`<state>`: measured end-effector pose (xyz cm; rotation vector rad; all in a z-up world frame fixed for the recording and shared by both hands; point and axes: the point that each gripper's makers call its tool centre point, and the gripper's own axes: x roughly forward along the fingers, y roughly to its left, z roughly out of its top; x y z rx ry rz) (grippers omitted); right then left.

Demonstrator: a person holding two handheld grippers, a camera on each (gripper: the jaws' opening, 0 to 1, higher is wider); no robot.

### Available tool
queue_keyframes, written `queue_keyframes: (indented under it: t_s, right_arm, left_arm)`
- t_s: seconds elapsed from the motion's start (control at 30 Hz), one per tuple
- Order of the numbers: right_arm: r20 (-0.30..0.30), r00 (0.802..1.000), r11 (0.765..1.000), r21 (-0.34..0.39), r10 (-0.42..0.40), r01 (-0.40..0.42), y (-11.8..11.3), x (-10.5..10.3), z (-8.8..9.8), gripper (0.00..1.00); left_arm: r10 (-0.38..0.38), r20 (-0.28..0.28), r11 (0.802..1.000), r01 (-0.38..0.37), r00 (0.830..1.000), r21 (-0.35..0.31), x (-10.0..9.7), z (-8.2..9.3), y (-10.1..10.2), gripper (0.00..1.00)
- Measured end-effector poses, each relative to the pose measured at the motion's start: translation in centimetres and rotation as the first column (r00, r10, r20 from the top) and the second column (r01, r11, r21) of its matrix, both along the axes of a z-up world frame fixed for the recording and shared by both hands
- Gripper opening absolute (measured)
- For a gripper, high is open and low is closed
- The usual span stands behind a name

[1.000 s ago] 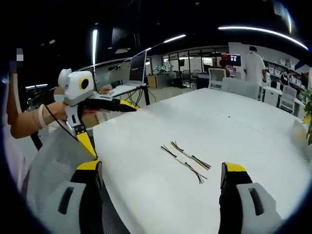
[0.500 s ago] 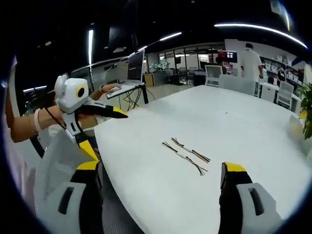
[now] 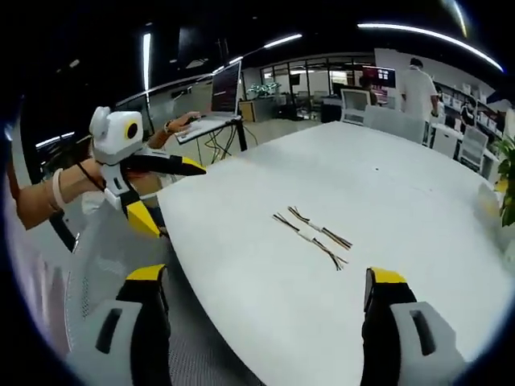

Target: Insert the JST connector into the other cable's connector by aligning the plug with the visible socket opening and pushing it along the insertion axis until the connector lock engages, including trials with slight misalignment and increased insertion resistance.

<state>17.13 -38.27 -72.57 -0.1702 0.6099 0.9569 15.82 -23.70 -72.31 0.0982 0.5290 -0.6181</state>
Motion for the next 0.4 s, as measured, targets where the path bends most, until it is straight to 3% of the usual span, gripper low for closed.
queue_keyframes:
  t_s: [0.23, 0.4]
  right_arm:
    - [-0.002, 0.999, 0.999, -0.005, -0.038, 0.038, 0.06, 0.41, 0.17, 0.99]
    - [-0.002, 0.998, 0.998, -0.020, -0.061, 0.061, 0.00, 0.50, 0.05, 0.99]
  left_arm:
    - [-0.020, -0.003, 1.000, 0.020, 1.000, 0.001, -0.03, -0.02, 0.33, 0.93]
    - [-0.065, -0.009, 0.997, 0.065, 0.998, 0.045, -0.13, -0.28, 0.57, 0.93]
